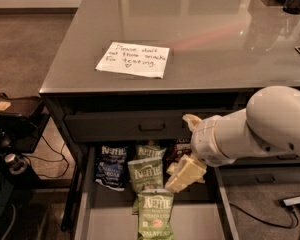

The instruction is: Pick blue chip bag from middle drawer and place on counter

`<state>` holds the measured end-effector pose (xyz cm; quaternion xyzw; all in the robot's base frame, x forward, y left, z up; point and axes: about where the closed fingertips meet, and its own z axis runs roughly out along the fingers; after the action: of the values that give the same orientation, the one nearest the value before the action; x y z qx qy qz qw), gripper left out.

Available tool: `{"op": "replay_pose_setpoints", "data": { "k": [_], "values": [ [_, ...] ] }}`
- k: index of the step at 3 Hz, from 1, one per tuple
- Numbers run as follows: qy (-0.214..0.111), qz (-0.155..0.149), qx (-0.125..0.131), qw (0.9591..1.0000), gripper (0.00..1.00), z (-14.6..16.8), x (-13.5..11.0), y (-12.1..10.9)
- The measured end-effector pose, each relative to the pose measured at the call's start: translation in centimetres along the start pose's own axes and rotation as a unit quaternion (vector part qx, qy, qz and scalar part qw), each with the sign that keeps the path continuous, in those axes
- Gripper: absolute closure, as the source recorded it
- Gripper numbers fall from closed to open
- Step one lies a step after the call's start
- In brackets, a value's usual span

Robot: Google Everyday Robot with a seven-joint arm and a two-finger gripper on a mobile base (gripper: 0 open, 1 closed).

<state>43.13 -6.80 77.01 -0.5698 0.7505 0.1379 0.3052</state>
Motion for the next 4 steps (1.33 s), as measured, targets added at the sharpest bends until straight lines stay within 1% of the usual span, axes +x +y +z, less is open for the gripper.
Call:
{"op": "replay_pose_setpoints", "data": {
  "k": [1, 2, 3, 4],
  "values": [
    [0.0, 0.0, 0.0, 1.0, 0.0, 0.0, 0.0, 0.0],
    [0.006, -0.023, 0.001, 0.9997, 0.0, 2.0, 0.7, 0.3],
    [-0.006, -0.063, -0.003, 0.998, 0.0, 7.0, 1.2, 0.9],
    [-0.026, -0.1, -0.007, 0.9947, 0.0, 13.1, 0.7, 1.6]
  ]
}}
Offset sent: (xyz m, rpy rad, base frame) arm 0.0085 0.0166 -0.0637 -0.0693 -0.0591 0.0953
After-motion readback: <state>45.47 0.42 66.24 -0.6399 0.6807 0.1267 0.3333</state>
